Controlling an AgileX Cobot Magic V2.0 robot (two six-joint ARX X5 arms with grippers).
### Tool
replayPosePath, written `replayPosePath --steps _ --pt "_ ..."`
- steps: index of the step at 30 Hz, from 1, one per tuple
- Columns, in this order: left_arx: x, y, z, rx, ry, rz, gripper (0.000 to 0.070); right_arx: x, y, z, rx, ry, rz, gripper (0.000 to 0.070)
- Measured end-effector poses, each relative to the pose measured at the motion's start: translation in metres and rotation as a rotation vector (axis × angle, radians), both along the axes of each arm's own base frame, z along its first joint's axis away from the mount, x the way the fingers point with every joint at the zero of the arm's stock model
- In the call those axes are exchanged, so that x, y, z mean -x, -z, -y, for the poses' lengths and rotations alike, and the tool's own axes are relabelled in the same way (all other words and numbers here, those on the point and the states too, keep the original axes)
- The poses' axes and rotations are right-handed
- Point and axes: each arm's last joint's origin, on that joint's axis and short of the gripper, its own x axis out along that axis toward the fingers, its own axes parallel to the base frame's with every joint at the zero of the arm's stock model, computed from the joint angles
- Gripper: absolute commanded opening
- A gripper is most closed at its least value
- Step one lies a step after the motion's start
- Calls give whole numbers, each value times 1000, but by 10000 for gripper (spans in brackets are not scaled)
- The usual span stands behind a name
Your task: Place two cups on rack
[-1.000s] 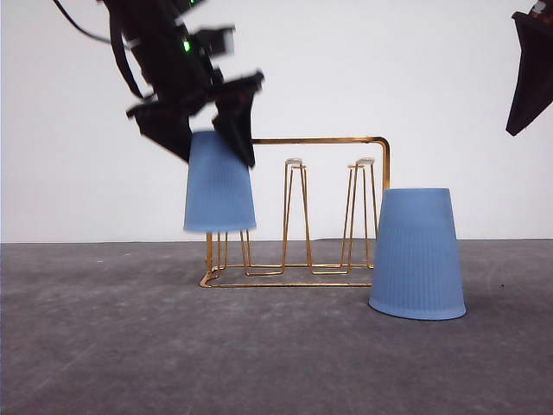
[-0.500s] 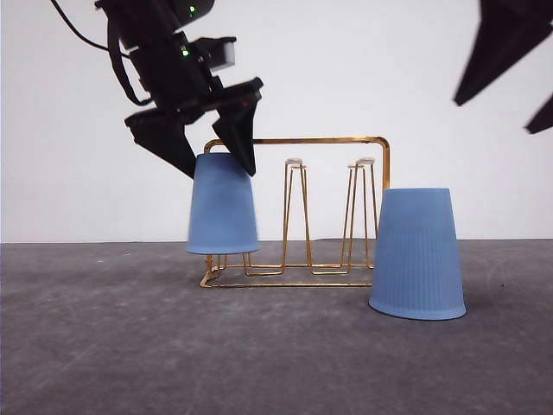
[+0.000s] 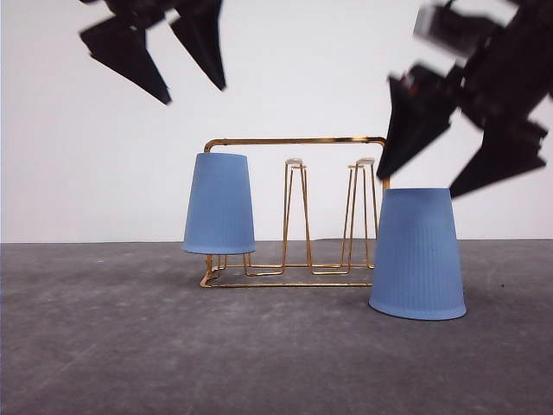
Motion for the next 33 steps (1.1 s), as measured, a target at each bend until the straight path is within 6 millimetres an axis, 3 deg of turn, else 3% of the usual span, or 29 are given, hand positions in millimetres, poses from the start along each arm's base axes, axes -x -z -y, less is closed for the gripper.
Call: replayPosePath --steps 6,7,11,12,14,20,23,26,29,33 --pt "20 -20 -40 -10 -86 -2 516 -13 22 -5 11 -3 -47 697" --pt "20 -19 -46 -15 -110 -12 516 -14 24 -5 12 -4 -51 666" --pt "15 -5 -67 -40 -197 -78 516 -15 28 -8 11 -11 -59 418" --pt "14 -1 -71 -44 -213 -94 516 -15 28 -9 8 -15 -59 383" --pt "14 5 -75 -47 -236 -119 516 -15 27 -11 7 -20 -48 345" --pt "13 39 -81 -71 -262 -195 515 -13 17 -10 20 -22 -78 344" --pt "15 62 -83 -86 -269 -242 515 -7 -7 -9 25 -31 -72 344" --pt "17 75 -83 -94 -273 -273 515 -2 -49 -7 0 -42 35 344" --pt "17 77 -83 -94 -274 -274 515 8 -97 -4 -44 -52 199 344" --pt "16 76 -83 -87 -275 -260 515 10 -127 -4 -68 -62 300 344"
